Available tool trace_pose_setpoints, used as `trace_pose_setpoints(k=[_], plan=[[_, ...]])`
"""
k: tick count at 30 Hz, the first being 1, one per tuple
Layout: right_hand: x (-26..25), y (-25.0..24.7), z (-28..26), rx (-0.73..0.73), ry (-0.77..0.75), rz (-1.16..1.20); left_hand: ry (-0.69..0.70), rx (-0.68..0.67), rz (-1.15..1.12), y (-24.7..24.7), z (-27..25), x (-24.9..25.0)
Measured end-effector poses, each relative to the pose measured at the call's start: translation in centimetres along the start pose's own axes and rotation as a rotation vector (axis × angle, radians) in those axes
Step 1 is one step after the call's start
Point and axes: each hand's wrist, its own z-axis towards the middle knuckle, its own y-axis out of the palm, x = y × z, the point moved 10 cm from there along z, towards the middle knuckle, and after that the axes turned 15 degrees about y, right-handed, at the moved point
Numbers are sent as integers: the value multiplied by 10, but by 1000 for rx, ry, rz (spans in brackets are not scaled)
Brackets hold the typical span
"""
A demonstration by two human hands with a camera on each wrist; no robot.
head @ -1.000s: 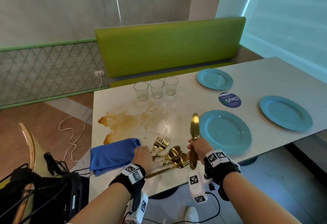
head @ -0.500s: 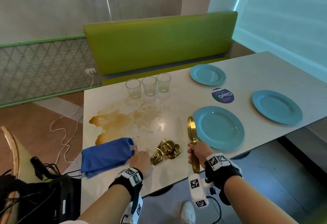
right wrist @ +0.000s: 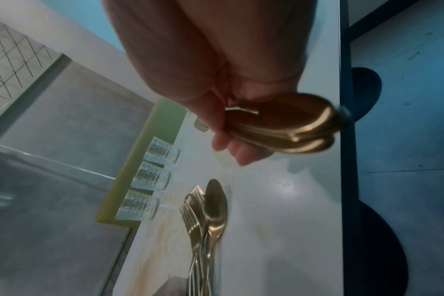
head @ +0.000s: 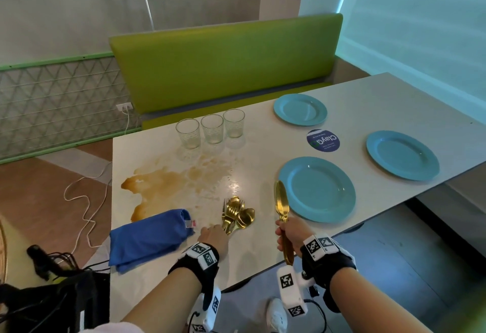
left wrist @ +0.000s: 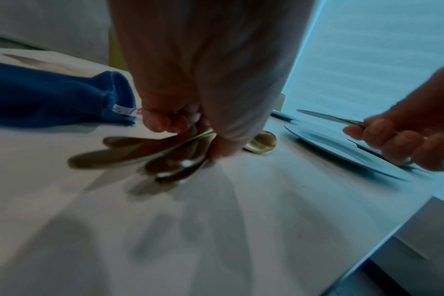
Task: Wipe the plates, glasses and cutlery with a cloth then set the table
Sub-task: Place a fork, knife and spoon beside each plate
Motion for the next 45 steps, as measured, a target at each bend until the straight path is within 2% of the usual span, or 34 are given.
trace_pose_setpoints(k=[5, 7, 10, 11, 16, 19, 22, 26, 33, 38, 42, 45], plan=[[-7, -1, -5, -11, -27, -19, -17, 6, -142, -6, 2, 5], [-11, 1, -9, -24, -48, -20, -46, 45, -368, -11, 1, 8], [-19, 9, -14, -51, -88, -21, -82, 143, -968, -14, -2, 24], [-22, 13, -16, -62, -100, -24, -63, 155, -1095, -17, -2, 32], [-32, 34, -31, -142, -119, 0, 73, 115, -1321, -21, 0, 63], [-33, 43, -32, -154, -104, 26, 106, 106, -1323, -21, -4, 72], [-39, 41, -36, -56, -177, -104, 145, 135, -1235, -26, -5, 72], [-44, 43, -40, -54, -225, -97, 141, 91, -1370, -23, -9, 74], [-48, 42, -40, 20, -264, -110, 165, 193, -1318, -37, -9, 67], [-50, 50, -41, 11, -261, -221, 264, 163, -1180, -47, -10, 71], [-51, 61, -40, -71, -222, -212, 259, 181, -1096, -50, -8, 64], [-52, 67, -40, -62, -224, -237, 245, 184, -1084, -51, -8, 59]])
